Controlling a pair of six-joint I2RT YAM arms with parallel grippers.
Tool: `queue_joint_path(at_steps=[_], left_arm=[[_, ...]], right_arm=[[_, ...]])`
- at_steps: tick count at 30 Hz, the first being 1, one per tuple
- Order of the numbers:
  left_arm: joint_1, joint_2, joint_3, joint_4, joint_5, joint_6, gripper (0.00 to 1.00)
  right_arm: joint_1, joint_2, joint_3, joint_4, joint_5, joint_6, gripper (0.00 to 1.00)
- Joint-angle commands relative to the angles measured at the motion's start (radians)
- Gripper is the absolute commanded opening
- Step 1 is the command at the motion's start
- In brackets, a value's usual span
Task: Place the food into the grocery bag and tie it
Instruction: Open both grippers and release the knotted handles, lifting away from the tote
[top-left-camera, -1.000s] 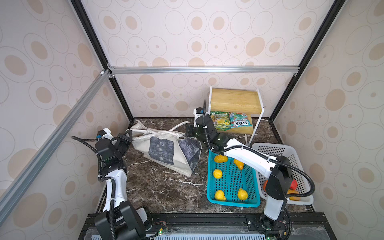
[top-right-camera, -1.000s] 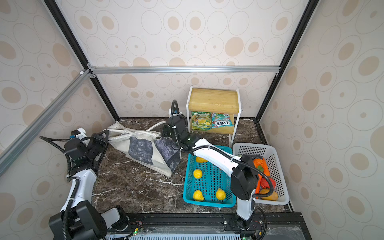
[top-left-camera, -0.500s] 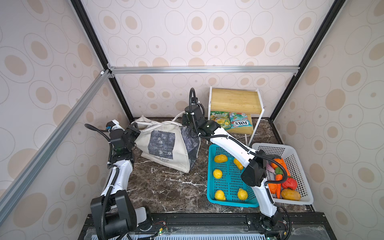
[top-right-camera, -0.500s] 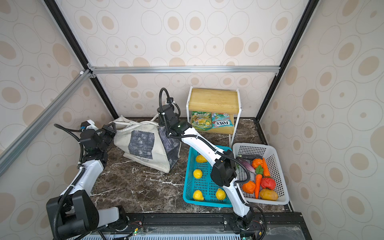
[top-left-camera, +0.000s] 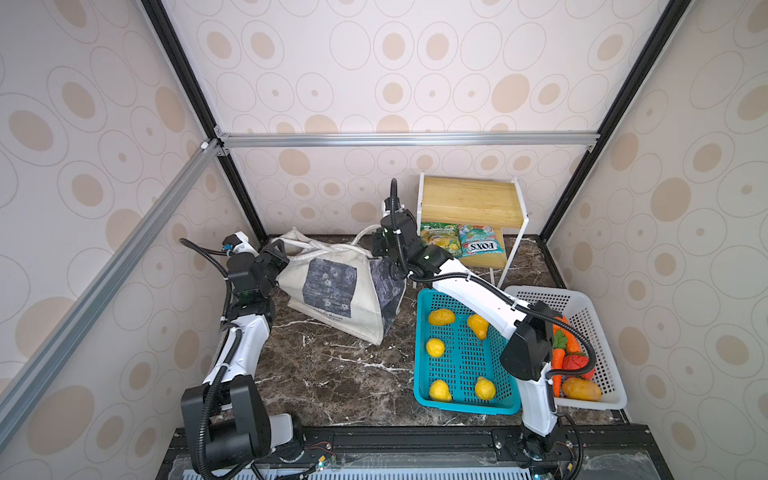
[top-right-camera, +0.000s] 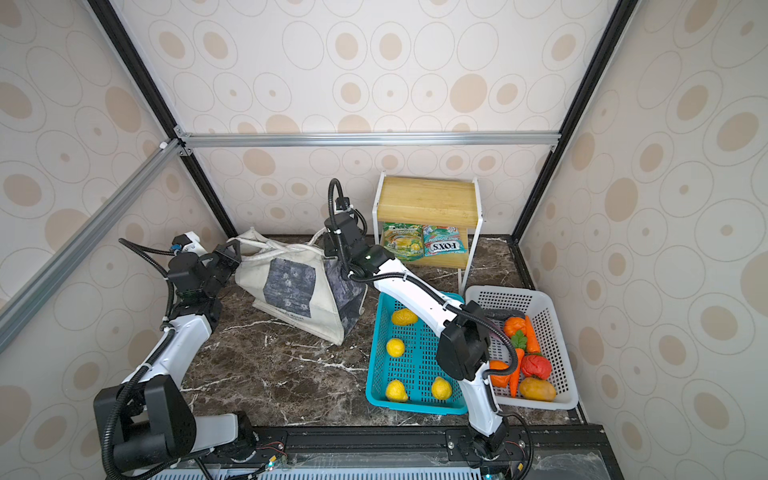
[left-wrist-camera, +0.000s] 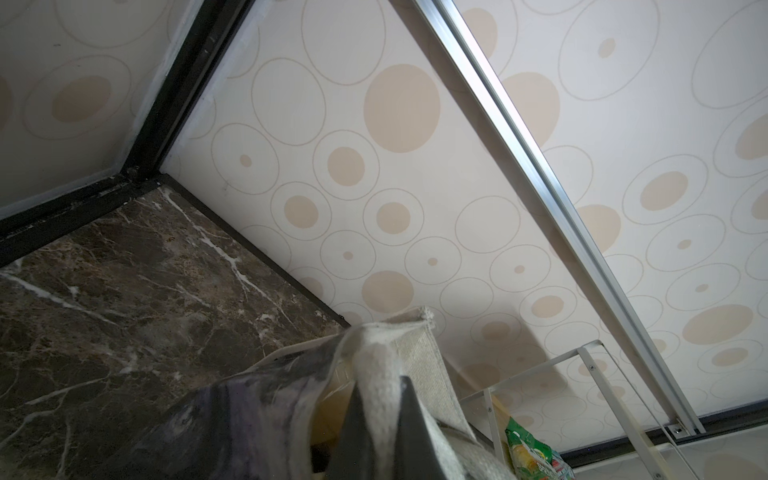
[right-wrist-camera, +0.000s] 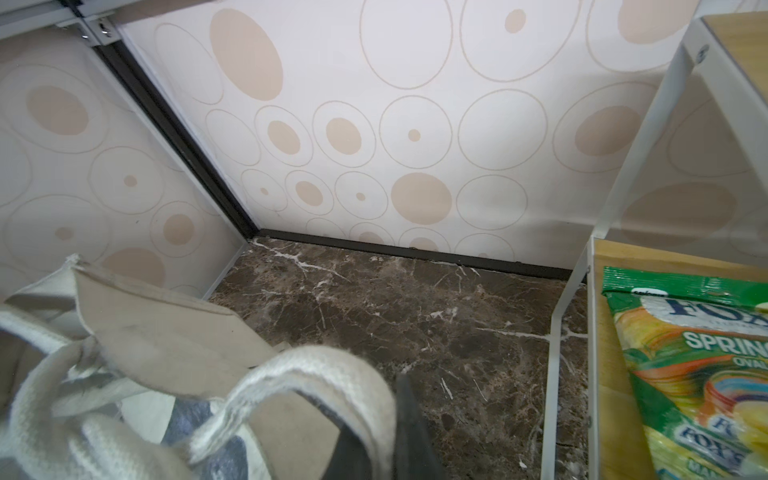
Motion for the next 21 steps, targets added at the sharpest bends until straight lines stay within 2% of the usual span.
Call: queue_joint_path(at_steps=[1, 3, 5, 9, 12, 13, 14, 19, 21], left_arm=[[0.003, -0.044, -0.012, -0.019, 0.019, 0.036, 0.07], [0.004, -0.070, -0.016, -0.029, 0.017, 0.035, 0.20], [0.006, -0.102, -0.006, -0.055, 0.001, 0.041, 0.29], [0.016, -0.164, 0.029, -0.128, -0.037, 0.067, 0.56], [0.029, -0.205, 0.061, -0.213, -0.064, 0.087, 0.69], [0.034, -0.217, 0.067, -0.235, -0.071, 0.092, 0.71], [0.041, -0.237, 0.070, -0.254, -0.074, 0.096, 0.74], [0.067, -0.317, 0.057, -0.314, -0.042, 0.145, 0.96], [0.069, -0.344, 0.039, -0.335, 0.021, 0.180, 0.99]], right_arm=[[0.028, -0.074, -0.061, 0.072, -0.076, -0.074, 0.16], [0.045, -0.106, -0.082, 0.066, -0.082, -0.111, 0.34], [0.059, -0.144, -0.106, 0.074, -0.089, -0.134, 0.44], [0.067, -0.219, -0.156, 0.090, -0.111, -0.133, 0.65], [0.073, -0.270, -0.193, 0.092, -0.118, -0.137, 0.78], [0.077, -0.288, -0.205, 0.088, -0.118, -0.137, 0.94], [0.078, -0.311, -0.222, 0.084, -0.117, -0.134, 0.99], [0.079, -0.458, -0.298, -0.047, -0.031, -0.104, 0.99], [0.076, -0.540, -0.352, -0.132, 0.029, -0.105, 0.99]])
